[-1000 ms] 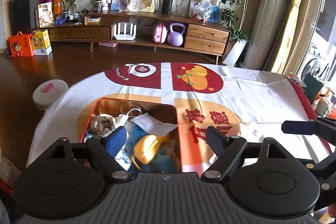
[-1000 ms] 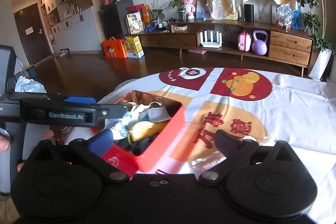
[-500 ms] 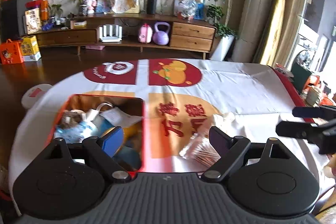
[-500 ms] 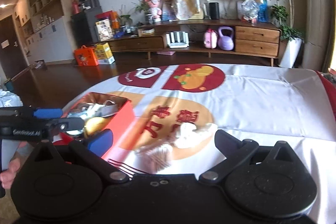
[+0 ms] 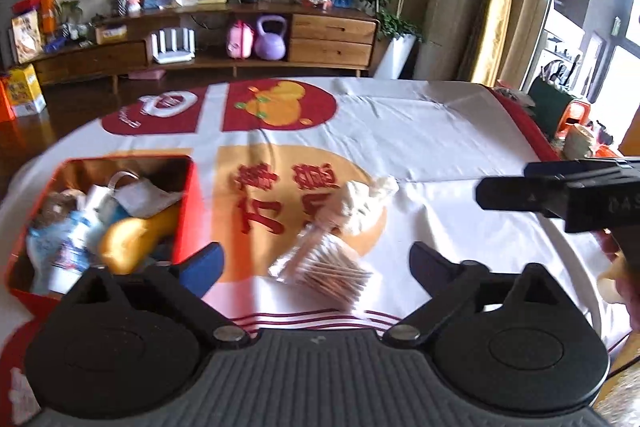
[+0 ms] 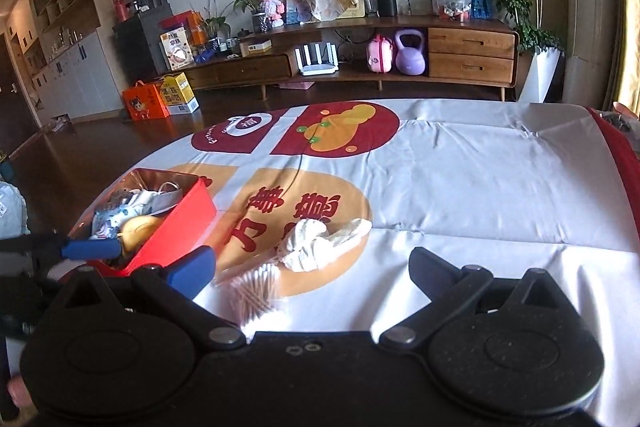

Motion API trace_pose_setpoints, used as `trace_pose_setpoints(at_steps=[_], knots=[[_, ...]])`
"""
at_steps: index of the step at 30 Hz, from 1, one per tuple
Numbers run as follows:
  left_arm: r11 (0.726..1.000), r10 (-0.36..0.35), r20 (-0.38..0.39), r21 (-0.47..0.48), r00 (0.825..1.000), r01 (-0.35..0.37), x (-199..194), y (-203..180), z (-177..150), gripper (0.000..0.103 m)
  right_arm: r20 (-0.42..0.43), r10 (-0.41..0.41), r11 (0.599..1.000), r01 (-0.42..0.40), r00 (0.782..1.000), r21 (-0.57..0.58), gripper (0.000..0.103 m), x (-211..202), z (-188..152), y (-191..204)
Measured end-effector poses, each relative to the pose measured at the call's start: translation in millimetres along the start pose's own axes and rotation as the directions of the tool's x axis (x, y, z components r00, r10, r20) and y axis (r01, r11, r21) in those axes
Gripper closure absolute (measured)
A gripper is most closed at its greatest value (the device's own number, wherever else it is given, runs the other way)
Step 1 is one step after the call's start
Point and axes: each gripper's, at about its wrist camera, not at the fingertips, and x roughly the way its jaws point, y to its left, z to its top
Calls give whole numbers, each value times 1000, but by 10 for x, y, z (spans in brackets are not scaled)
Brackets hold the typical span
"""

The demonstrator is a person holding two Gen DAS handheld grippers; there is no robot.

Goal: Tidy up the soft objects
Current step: 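Move both tools out of the tin box toward the cotton swab bag and white crocheted cloth, then grasp the clear cotton swab bag with the left tool while the right tool grasps the white crocheted cloth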

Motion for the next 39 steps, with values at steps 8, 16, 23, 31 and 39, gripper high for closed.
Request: trace_pose_setpoints(at_steps=[8, 16, 23, 31, 39], knots=[[1000, -2, -58, -15, 998, 1, 355, -128, -58, 2, -46, 8, 1000, -9, 999, -11, 0, 332, 86, -53], [999, 37, -120, -19, 992, -40, 697, -163, -75, 2, -118, 12, 999, -16, 993, -35, 0, 778, 151, -101], [995, 92, -120, -36, 988, -97, 929, -186, -65, 2, -171, 14, 997, -27, 985, -72, 1, 1119, 191, -52], [986, 143, -142, -66, 980, -153, 1119, -174, -124, 2, -193, 5, 996, -22, 981, -91, 3, 1421, 202, 56], [987, 136, -160, -66, 978, -148, 1201, -153, -191, 2, -240, -5, 993, -24, 971, -118, 12, 1635, 123, 112]])
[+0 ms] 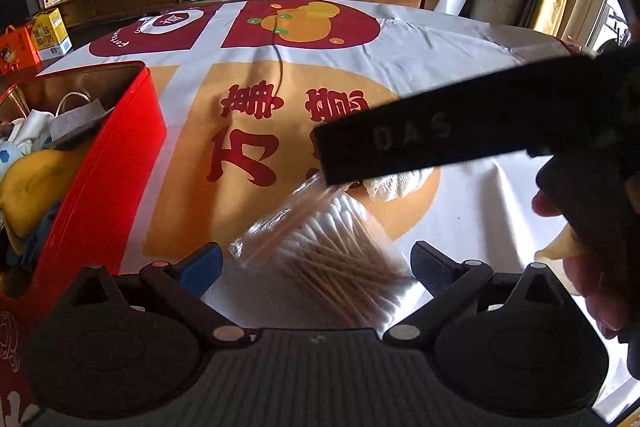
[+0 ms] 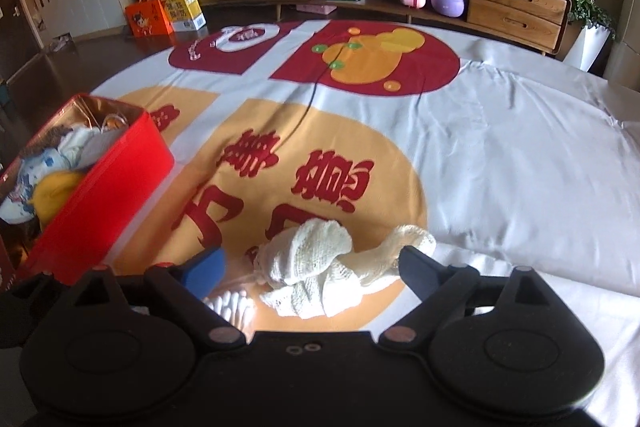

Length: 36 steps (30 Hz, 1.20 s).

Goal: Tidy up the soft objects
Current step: 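Grasp the clear cotton swab bag with the left tool while the right tool grasps the white crocheted cloth, then lift the swab bag with the left tool while the right tool lifts the cloth toward the tin box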

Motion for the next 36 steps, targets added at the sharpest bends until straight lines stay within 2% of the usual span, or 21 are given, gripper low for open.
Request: trace_pose_setpoints(at_steps=[6, 8, 12, 15, 17, 18, 20, 29, 36], knots=[[1000, -13, 4, 11, 1000, 13, -5, 2, -40, 2, -33, -9, 1000, 9, 999, 4, 25, 68, -93, -39], [1000, -19, 4, 13, 1000, 19, -12, 5, -54, 3, -41, -11, 1000, 11, 999, 9, 39, 73, -121, -53], [999, -34, -4, 0, 999, 34, -36, 22, -76, 9, -38, -23, 1000, 22, 999, -8, 45, 47, -168, -43], [999, -50, -5, 4, 999, 50, -71, 10, -78, 23, -38, -29, 1000, 29, 999, -12, 51, 26, -188, -22], [998, -60, -8, 13, 998, 60, -92, -13, -75, 38, -38, -26, 1000, 25, 999, -9, 56, 7, -195, -15], [997, -69, -8, 18, 998, 70, -103, -22, -75, 40, -38, -25, 1000, 25, 999, -7, 57, -5, -200, -13], [996, -85, -11, 21, 996, 86, -116, -27, -75, 54, -33, -28, 1000, 28, 999, -1, 61, -35, -213, -15], [995, -98, -13, 14, 995, 99, -185, 44, -67, 67, 14, -20, 999, 19, 1000, 35, 66, -289, -250, -35], [996, -89, -4, -5, 996, 89, -284, 149, -77, 68, 45, -12, 1000, 11, 999, 28, 66, -571, -253, 27]])
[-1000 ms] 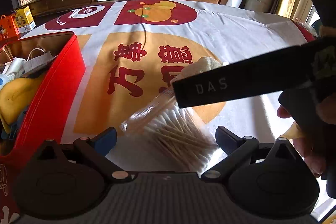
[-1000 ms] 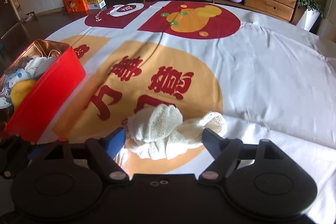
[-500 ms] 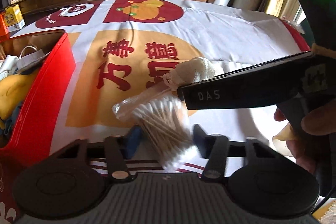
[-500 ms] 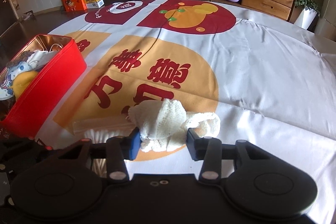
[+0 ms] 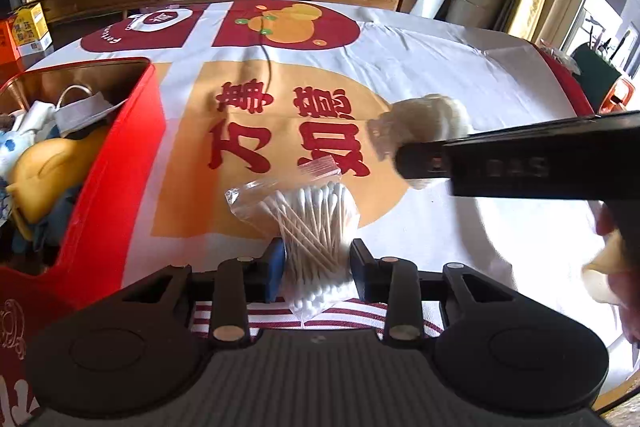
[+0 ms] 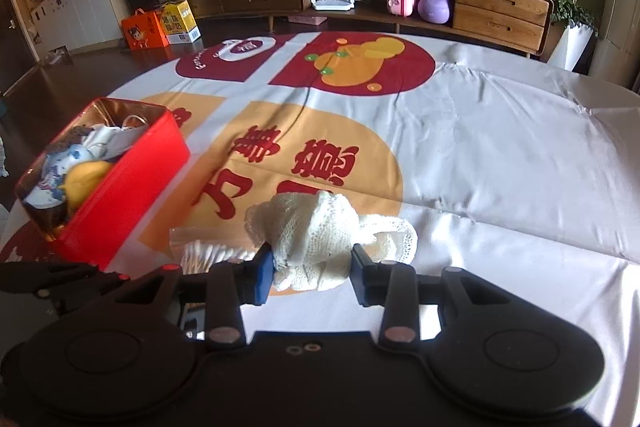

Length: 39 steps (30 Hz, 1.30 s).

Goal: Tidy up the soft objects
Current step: 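Lift the swab bag with the left tool while the right tool lifts the cloth toward the tin box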

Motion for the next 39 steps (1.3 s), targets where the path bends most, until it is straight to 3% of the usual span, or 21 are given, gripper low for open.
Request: trace_pose_setpoints(at_steps=[10, 22, 39], knots=[[999, -9, 9, -42, 1000, 10, -346, 120, 15, 68, 37, 8, 1000, -7, 999, -29, 66, -426, 3, 201], [998, 12, 77, -67, 997, -7, -884, 366, 124, 68, 105, 30, 998, -25, 994, -55, 65, -893, 54, 458], [995, 91, 208, -66, 974, -78, -1499, 923, 360, 68, 144, 108, 989, -92, 984, -115, 65, -1005, 233, 1108]])
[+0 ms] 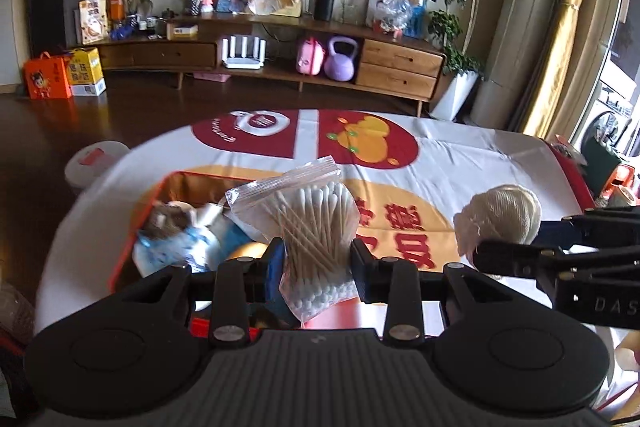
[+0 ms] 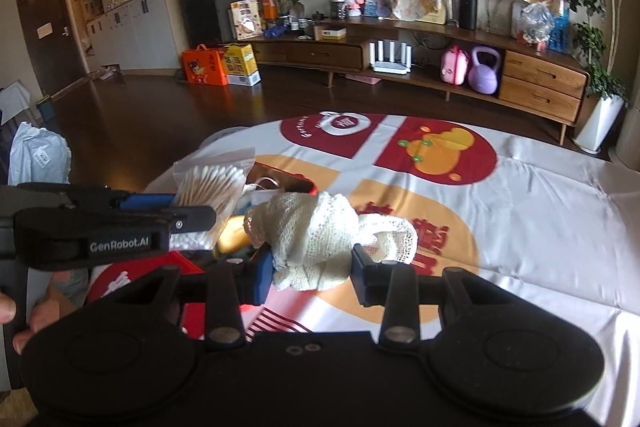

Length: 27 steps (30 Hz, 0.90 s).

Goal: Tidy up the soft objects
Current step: 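Lift the swab bag with the left tool while the right tool lifts the cloth toward the tin box, then drop the swab bag into the tin box with the left tool while the right tool releases the cloth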

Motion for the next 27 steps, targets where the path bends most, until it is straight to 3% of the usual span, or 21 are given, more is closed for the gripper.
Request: trace_pose_setpoints(at_steps=[18, 27], knots=[[997, 63, 9, 36, 998, -63, 37, 770, 311, 68, -52, 71, 994, -76, 996, -81, 65, 563, 240, 612], [996, 61, -28, 59, 998, -59, 314, 999, 437, 68, -90, 61, 989, -72, 994, -127, 65, 1012, 351, 743]])
